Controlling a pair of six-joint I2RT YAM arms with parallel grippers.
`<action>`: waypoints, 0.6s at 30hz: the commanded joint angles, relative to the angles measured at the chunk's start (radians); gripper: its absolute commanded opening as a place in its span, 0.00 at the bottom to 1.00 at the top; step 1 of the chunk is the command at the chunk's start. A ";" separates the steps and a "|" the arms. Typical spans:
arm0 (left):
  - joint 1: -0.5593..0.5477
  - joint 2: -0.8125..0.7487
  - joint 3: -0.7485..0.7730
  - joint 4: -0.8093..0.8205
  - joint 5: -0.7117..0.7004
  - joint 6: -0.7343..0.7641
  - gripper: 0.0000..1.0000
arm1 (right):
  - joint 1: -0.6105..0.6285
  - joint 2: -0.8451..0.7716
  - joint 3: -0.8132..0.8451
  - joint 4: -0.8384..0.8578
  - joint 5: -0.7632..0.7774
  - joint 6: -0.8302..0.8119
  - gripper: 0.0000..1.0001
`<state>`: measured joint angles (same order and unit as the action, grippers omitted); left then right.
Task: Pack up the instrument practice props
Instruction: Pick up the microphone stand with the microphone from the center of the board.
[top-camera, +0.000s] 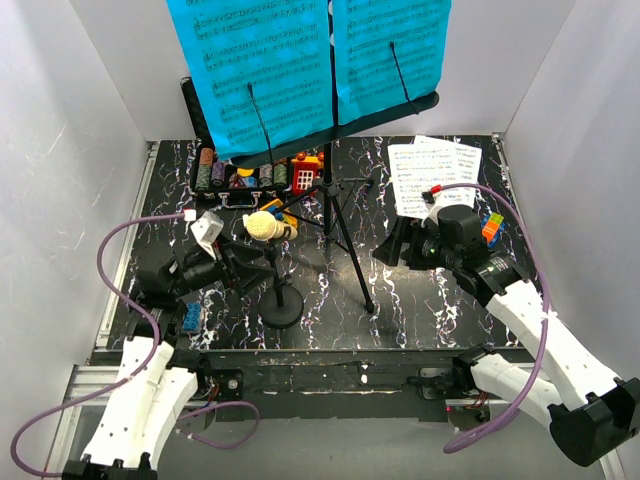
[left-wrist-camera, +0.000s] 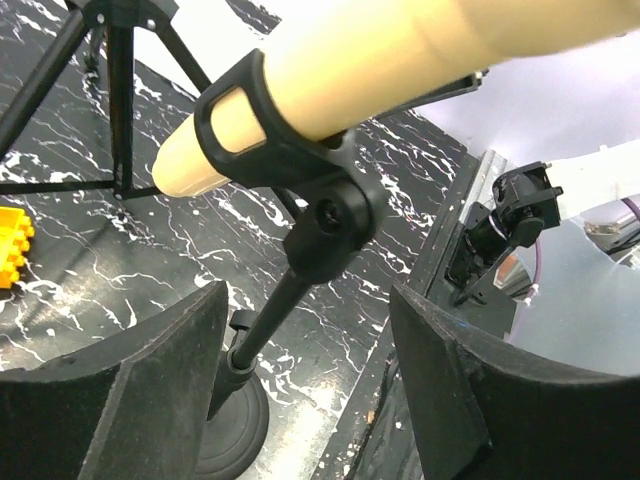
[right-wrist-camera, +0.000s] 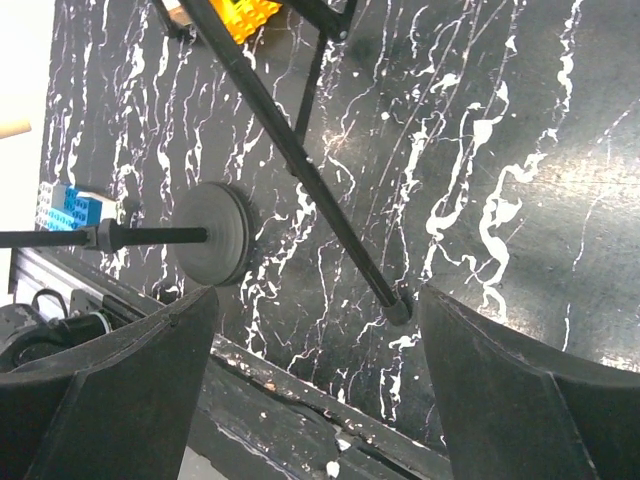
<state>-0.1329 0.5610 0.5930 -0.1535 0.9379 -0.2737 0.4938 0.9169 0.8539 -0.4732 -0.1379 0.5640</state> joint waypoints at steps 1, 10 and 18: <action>-0.037 0.043 -0.012 0.071 -0.010 -0.016 0.64 | 0.026 -0.012 0.066 0.008 0.006 -0.021 0.88; -0.232 0.122 -0.054 0.147 -0.157 0.019 0.57 | 0.029 -0.015 0.060 0.019 0.015 -0.016 0.88; -0.271 0.070 -0.076 0.209 -0.269 0.059 0.37 | 0.028 -0.012 0.065 0.021 0.024 -0.010 0.88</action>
<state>-0.3912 0.6724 0.5236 0.0128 0.7387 -0.2546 0.5175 0.9157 0.8761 -0.4725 -0.1291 0.5610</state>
